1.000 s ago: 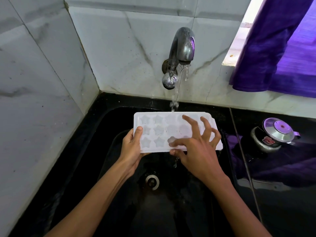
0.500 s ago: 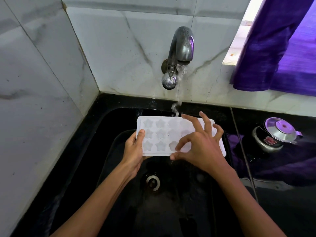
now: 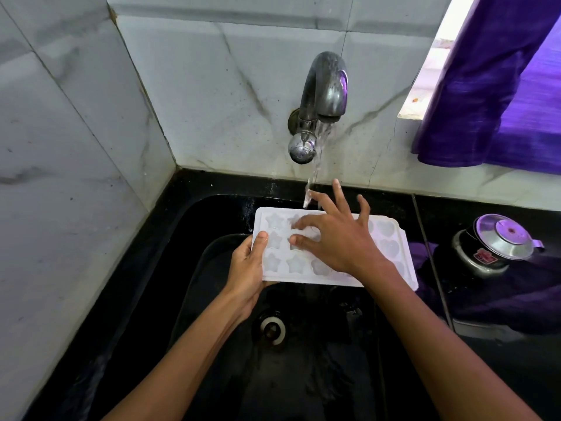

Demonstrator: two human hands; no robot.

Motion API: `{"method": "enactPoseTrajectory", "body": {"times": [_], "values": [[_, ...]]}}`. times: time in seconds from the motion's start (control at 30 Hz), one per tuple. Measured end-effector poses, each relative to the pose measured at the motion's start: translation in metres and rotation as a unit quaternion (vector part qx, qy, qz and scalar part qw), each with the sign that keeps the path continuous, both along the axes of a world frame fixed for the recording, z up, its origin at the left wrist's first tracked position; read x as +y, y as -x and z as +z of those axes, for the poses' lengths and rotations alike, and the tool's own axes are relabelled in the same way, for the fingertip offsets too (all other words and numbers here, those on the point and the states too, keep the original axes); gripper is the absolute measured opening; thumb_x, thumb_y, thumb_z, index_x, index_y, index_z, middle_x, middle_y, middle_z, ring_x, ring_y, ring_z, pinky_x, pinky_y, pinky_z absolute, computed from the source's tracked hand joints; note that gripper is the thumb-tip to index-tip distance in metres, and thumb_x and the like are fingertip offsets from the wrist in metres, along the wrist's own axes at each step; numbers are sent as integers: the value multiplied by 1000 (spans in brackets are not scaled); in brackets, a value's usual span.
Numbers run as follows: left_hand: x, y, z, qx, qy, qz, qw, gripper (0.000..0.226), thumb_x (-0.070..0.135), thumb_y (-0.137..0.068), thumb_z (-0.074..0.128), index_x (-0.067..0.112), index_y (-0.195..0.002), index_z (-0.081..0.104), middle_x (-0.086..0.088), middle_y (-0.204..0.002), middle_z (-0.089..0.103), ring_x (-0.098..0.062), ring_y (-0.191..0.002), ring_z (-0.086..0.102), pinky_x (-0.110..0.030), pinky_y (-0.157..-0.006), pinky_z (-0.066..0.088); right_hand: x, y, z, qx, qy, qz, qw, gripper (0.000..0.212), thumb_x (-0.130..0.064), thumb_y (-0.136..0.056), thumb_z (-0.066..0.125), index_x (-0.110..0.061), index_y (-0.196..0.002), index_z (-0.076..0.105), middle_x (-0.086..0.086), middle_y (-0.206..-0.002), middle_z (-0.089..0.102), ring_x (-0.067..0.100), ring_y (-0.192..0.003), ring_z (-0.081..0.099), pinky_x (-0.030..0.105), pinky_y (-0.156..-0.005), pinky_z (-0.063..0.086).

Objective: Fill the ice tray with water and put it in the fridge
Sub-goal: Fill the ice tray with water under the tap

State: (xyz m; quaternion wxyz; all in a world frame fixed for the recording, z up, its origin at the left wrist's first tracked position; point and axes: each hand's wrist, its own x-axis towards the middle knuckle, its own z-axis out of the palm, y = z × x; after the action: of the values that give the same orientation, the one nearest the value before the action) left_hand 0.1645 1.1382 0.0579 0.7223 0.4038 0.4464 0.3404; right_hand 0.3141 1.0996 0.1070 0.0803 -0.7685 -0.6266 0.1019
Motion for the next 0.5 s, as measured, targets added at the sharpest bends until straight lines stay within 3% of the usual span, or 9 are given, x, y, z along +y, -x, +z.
{"method": "enactPoseTrajectory", "body": {"times": [0.17, 0.37, 0.5], "values": [[1, -2, -2, 4, 3, -2, 1000, 30, 29, -98, 44, 10, -112, 61, -12, -104, 71, -27, -93, 69, -32, -68, 58, 5, -3, 1, -18, -26, -5, 999, 27, -61, -80, 58, -42, -95, 68, -13, -155, 17, 20, -146, -17, 56, -112, -8], [3, -3, -3, 4, 9, -2, 1000, 27, 29, -98, 44, 13, -109, 63, -12, -105, 71, -27, -95, 69, -38, -76, 57, 8, -5, 0, -21, 27, 7, 999, 33, -61, -86, 49, -47, -113, 62, -11, -159, -1, 27, -143, -25, 58, -111, -10], [1, -2, -5, 8, 7, -2, 1000, 27, 28, -97, 45, 12, -110, 62, -12, -106, 70, -28, -96, 68, -40, -80, 56, 9, -5, 4, -33, 17, 8, 999, 31, -61, -81, 58, -42, -103, 68, -9, -159, 0, 28, -143, -20, 57, -112, -7]]}}
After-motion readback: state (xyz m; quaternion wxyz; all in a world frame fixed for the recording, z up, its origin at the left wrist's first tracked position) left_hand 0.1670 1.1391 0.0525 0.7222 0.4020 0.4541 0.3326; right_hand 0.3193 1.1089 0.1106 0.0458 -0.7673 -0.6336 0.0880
